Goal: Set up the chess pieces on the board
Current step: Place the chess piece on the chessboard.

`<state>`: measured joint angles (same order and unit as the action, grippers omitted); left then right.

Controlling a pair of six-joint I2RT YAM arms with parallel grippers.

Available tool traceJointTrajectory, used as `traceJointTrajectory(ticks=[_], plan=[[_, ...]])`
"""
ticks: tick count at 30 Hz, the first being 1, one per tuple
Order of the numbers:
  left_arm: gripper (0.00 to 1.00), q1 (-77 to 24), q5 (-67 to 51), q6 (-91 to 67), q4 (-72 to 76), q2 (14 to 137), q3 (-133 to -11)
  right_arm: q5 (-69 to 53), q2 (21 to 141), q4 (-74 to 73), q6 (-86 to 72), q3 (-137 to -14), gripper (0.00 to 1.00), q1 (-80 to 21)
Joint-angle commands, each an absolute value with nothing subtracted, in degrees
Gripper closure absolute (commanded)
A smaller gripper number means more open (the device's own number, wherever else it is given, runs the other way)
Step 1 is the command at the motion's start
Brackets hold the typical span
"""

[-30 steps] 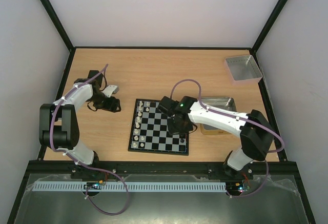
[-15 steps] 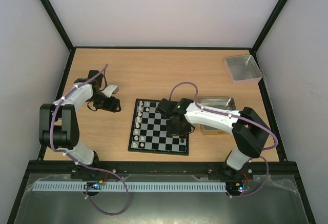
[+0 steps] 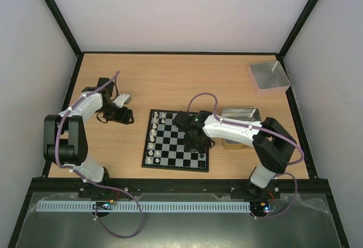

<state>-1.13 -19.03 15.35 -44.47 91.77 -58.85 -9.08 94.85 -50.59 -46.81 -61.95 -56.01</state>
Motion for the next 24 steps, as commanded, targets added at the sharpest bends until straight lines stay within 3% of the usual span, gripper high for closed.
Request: traceJointTrajectory(ticks=[1, 17, 24], plan=[[0.26, -1.4, -19.1, 14.9, -45.1, 91.3, -58.3, -8.0, 95.9, -50.3, -47.2, -61.9, 0.97, -56.0], [0.26, -1.4, -19.2, 14.9, -44.9, 91.2, -58.2, -6.8, 96.5, -50.4, -46.5, -62.0, 0.95, -54.3], [0.26, -1.4, -19.2, 14.9, -44.9, 91.4, -58.2, -7.3, 96.6, -50.3, -46.2, -62.5, 0.84, -54.2]])
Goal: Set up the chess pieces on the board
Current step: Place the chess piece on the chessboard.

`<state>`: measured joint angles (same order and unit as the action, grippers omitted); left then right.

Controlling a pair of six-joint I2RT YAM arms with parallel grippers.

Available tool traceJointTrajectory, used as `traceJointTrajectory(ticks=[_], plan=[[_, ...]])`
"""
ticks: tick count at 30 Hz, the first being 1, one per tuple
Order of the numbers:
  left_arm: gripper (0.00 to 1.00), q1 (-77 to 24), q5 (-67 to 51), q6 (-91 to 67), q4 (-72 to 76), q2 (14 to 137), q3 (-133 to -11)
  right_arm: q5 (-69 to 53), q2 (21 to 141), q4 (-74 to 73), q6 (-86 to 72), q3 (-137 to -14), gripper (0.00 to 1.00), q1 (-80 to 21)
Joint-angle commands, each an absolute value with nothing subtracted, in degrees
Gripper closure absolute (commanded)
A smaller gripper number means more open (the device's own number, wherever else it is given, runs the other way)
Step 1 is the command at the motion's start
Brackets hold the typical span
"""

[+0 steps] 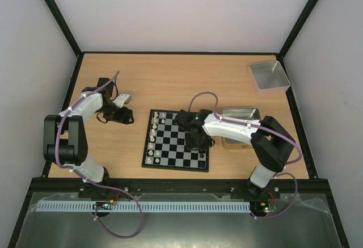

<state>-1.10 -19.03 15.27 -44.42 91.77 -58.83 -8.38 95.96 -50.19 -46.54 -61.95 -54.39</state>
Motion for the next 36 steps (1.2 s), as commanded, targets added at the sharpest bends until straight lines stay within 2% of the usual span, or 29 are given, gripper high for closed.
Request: traceJointTrajectory(ticks=[1, 24, 36], plan=[[0.26, -1.4, -19.2, 15.0, -44.9, 91.4, -58.3, -7.3, 96.6, -50.4, -46.2, -62.6, 0.84, -54.2], [0.26, -1.4, -19.5, 14.9, -44.6, 91.6, -58.1, -10.0, 96.5, -51.0, -45.0, -63.2, 0.88, -54.2], [0.26, -1.4, -19.6, 14.9, -44.5, 91.6, -58.1, -3.3, 93.7, -59.7, -44.6, -72.4, 0.8, -52.4]])
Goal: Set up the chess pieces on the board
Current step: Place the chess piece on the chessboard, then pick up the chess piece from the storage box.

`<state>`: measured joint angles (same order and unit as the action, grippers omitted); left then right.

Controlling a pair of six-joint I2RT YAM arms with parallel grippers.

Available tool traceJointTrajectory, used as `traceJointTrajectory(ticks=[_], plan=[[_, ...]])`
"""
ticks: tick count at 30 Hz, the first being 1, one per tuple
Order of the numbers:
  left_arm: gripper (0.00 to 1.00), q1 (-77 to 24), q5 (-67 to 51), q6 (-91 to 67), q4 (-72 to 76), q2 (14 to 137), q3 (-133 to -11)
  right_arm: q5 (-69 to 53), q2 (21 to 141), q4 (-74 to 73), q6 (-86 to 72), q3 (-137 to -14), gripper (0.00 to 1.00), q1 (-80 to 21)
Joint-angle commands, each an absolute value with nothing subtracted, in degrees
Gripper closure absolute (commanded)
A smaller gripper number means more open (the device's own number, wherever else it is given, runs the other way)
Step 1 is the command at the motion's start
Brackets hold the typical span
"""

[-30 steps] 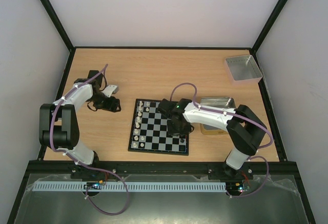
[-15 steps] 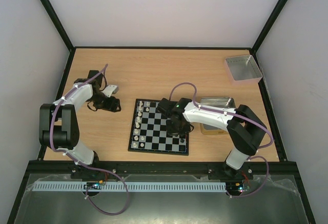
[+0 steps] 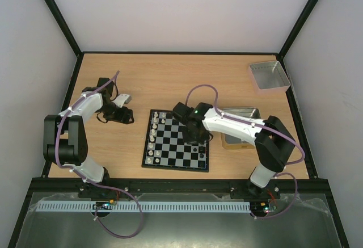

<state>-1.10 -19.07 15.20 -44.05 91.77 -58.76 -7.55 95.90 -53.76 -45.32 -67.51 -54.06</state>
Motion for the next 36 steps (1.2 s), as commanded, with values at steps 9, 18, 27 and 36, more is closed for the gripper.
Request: traceJointTrajectory(ticks=[9, 18, 27, 36], plan=[[0.26, -1.5, -19.8, 14.9, -44.3, 91.6, -58.0, 1.1, 84.4, -64.3, -38.3, -68.8, 0.73, -26.9], [0.26, -1.6, -19.9, 14.9, -44.2, 91.8, -58.1, -1.1, 84.8, -57.9, -35.8, -63.6, 0.72, -13.1], [0.26, -1.6, -19.8, 15.1, -44.5, 91.6, -58.0, -5.7, 88.3, -51.3, -36.1, -60.5, 0.74, -5.9], [0.26, -1.6, -19.8, 15.2, -44.6, 91.7, -58.1, -8.4, 92.4, -48.2, -35.5, -60.7, 0.75, -2.4]])
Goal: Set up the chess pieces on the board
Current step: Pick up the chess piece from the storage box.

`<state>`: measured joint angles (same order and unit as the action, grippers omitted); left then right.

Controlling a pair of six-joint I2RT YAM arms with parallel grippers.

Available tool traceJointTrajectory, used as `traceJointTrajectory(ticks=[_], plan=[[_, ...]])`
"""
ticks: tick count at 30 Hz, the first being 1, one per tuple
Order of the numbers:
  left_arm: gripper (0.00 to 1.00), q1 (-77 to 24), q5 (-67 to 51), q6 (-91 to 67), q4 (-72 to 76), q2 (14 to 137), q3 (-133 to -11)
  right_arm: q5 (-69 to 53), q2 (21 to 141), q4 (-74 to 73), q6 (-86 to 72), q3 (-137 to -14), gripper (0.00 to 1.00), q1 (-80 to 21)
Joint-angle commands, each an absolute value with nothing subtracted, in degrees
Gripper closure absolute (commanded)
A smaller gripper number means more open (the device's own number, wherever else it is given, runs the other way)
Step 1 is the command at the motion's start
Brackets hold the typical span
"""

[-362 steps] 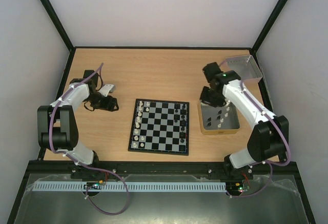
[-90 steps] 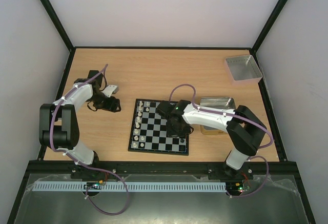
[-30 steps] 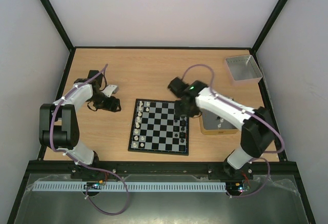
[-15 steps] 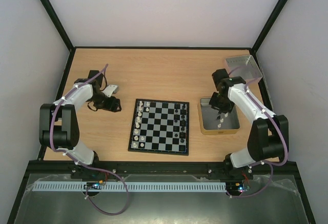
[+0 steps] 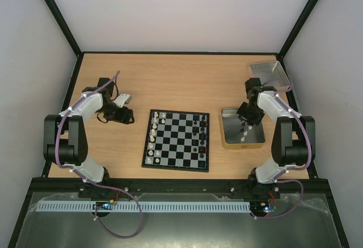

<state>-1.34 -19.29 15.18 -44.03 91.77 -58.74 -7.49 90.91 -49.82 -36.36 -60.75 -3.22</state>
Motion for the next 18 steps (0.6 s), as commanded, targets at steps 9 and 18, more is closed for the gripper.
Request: traceJointTrajectory(ticks=[9, 18], plan=[[0.26, -1.6, -19.7, 15.3, -44.7, 91.9, -58.1, -8.6, 95.0, -46.6, -35.2, -60.7, 0.77, -1.4], [0.26, -1.6, -19.8, 15.4, -44.6, 92.0, -58.1, -7.7, 97.6, -45.6, -34.9, -61.4, 0.8, -0.2]])
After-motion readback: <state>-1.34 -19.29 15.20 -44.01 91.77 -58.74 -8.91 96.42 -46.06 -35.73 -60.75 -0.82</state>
